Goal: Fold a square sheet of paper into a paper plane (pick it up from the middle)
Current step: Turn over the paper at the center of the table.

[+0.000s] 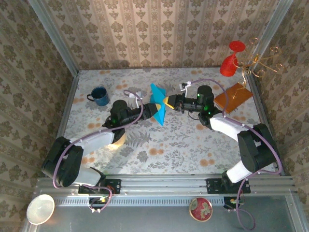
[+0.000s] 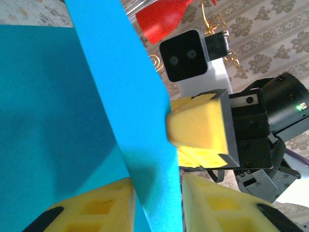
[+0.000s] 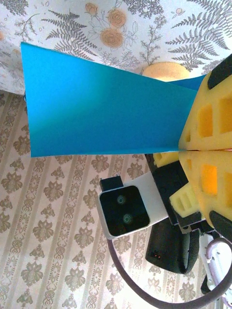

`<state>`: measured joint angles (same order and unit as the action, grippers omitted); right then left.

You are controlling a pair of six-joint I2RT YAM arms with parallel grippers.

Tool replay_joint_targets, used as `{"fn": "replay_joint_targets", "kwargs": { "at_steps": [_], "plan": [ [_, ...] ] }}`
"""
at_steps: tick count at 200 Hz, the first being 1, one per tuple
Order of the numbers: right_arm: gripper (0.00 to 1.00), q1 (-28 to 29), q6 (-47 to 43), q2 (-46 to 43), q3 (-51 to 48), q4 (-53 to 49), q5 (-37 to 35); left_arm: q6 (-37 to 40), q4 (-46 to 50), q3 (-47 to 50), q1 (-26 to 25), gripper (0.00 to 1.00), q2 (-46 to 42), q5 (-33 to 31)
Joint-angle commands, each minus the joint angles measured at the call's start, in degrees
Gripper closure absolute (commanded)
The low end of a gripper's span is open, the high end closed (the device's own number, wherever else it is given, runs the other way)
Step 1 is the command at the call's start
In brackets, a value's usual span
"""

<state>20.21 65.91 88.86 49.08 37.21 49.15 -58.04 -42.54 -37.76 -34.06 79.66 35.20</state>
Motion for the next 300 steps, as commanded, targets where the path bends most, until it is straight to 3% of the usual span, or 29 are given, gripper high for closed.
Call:
{"fn": "replay_joint_targets", "kwargs": {
  "at_steps": [1, 38, 71, 96, 119, 136, 163, 194, 228, 254, 300],
  "plan": [
    [0.89, -0.5, 0.2, -0.3, -1.3, 1.5, 1.9, 1.1, -1.8, -2.3, -0.1, 0.72, 0.9, 1.3],
    [0.85, -0.9, -0.1, -0.6, -1.9, 0.8, 1.9, 1.5, -1.5, -2.8, 0.0, 0.81, 1.3, 3.1],
    [0.68, -2.3, -2.8, -2.5, -1.9, -4.2, 1.1, 3.7, 2.9, -3.6, 0.2, 0.88, 1.1, 2.1],
    [0.54, -3.9, -8.6, -5.8, -1.4, -13.9, -1.4, 7.2, 9.5, -4.4, 0.3, 0.9, 0.4, -0.4],
    [0.45, -5.5, -14.8, -8.7, -1.4, -23.2, -5.7, 14.3, 23.6, -7.3, 0.2, 0.9, -1.0, -4.5],
    [0.4, -6.4, -19.4, -12.6, -1.2, -29.9, -9.7, 22.4, 38.9, -12.1, -0.8, 0.9, -1.5, -12.2],
    [0.35, -6.9, -25.5, -16.1, -1.1, -38.0, -16.5, 34.5, 62.5, -22.6, -4.9, 0.9, 1.5, -31.6],
    [0.32, -7.9, -28.0, -18.9, -2.2, -43.0, -23.6, 39.8, 75.0, -32.3, -9.3, 0.91, 8.9, -51.6],
    [0.3, -10.5, -26.3, -20.8, -5.2, -43.4, -26.2, 41.2, 84.6, -42.3, -14.0, 0.92, 20.0, -70.7],
    [0.29, -12.5, -25.1, -21.2, -6.9, -43.4, -26.3, 42.1, 88.4, -47.7, -16.0, 0.92, 28.7, -78.7],
    [0.29, -15.1, -23.8, -21.5, -8.9, -43.7, -26.3, 41.9, 89.8, -51.1, -16.9, 0.92, 38.9, -82.7]
  ]
}}
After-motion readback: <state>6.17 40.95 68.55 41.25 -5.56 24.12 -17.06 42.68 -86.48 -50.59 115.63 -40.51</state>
